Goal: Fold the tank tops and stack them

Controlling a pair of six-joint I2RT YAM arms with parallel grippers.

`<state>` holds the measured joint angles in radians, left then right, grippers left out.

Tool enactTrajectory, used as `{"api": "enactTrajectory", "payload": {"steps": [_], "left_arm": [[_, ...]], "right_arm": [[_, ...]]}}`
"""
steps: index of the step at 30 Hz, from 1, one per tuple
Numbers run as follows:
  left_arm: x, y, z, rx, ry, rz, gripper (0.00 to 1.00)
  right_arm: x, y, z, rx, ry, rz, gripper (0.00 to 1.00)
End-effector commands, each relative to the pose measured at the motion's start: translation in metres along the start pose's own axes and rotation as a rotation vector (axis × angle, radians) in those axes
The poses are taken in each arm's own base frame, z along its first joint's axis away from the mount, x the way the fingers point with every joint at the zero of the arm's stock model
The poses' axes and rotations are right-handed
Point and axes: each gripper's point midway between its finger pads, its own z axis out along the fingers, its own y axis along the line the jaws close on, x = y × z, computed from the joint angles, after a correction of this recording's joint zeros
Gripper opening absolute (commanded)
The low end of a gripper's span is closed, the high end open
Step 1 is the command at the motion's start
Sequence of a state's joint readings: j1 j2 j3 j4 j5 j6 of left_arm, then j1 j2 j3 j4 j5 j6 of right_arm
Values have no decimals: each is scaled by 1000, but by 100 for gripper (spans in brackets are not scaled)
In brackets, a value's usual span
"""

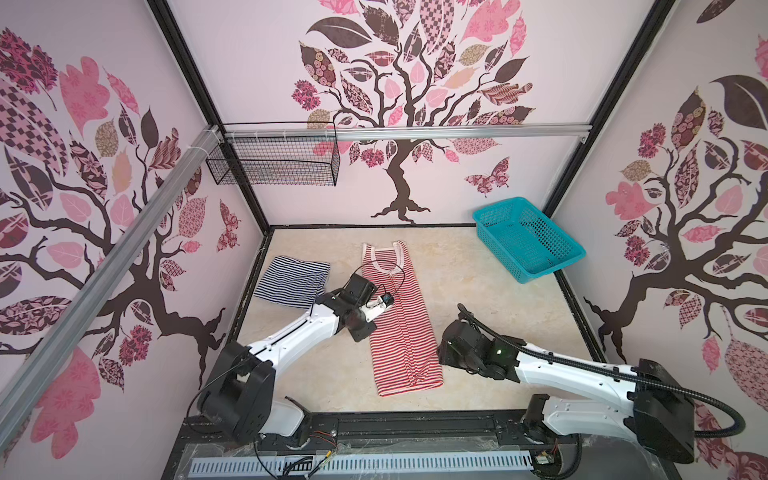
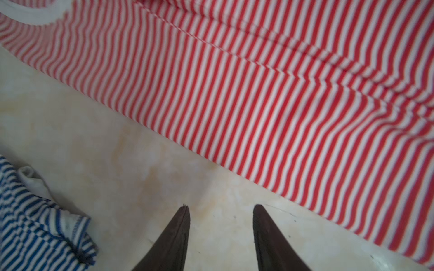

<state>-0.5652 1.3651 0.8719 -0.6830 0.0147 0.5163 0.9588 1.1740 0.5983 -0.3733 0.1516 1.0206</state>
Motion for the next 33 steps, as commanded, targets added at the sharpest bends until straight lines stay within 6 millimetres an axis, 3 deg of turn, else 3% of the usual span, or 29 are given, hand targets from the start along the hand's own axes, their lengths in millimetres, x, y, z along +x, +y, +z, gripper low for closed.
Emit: {"api": "enactTrajectory", "payload": {"steps": [1, 5, 11, 23, 26, 33], "left_arm": [[6, -28, -16, 65, -67, 42, 49], [25, -58, -21, 7, -86, 162, 50], [28, -96, -35, 39, -157, 248, 51], [13, -103, -8, 49, -104, 333, 56], [14, -110, -7, 80, -113, 345, 57], [27, -138, -4, 137, -112, 457, 58]], "right_arm": [[9, 13, 1, -85, 50, 6, 60], [31, 8, 13, -108, 136, 41, 57], [59, -5, 21, -124, 232, 92, 49], [82, -6, 28, -105, 295, 90, 41], [86, -7, 29, -110, 302, 96, 32], [72, 6, 16, -161, 251, 102, 11]]}}
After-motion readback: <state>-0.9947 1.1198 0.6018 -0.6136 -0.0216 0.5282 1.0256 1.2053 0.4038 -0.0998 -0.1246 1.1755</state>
